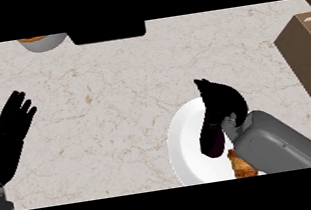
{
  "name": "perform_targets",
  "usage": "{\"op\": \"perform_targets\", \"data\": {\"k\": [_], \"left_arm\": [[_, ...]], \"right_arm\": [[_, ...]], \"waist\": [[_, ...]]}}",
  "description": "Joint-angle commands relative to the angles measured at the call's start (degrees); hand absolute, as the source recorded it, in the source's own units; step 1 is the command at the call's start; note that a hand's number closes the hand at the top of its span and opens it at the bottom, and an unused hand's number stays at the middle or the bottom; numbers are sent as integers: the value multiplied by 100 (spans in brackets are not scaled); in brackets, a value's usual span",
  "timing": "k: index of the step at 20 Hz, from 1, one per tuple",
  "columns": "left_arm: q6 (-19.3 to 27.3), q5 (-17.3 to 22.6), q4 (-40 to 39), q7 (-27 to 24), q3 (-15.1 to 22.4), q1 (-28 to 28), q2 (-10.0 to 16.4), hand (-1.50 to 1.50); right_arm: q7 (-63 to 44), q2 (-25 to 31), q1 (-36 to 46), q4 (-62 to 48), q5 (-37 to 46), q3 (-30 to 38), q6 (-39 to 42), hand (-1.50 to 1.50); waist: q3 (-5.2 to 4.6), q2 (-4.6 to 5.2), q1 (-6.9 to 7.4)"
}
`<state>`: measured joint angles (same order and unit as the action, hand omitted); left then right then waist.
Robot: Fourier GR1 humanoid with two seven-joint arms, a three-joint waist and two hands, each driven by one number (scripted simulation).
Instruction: Pick the eggplant from the plate and place it in the cardboard box
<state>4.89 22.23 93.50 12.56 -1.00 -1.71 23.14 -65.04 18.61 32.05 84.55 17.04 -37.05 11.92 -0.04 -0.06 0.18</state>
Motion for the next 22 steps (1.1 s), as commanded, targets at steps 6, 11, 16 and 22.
{"op": "perform_targets", "data": {"k": [6,11,16,22], "left_arm": [[-143,177,-26,189,-375,-131,56,0],[-205,-162,-5,-67,-154,84,-114,0],[-280,-119,247,68,-215,323,-179,0],[-500,-144,-63,-84,-433,129,-213,0]], "right_arm": [[-536,-80,-189,-319,120,70,517,-150],[-684,-299,-138,-484,213,143,632,-150],[-428,-520,-507,-656,589,76,393,-150],[27,-400,-555,-762,760,443,665,-150]], "waist": [[2,1,-12],[1,-3,0],[3,-4,14],[3,2,-4]]}}
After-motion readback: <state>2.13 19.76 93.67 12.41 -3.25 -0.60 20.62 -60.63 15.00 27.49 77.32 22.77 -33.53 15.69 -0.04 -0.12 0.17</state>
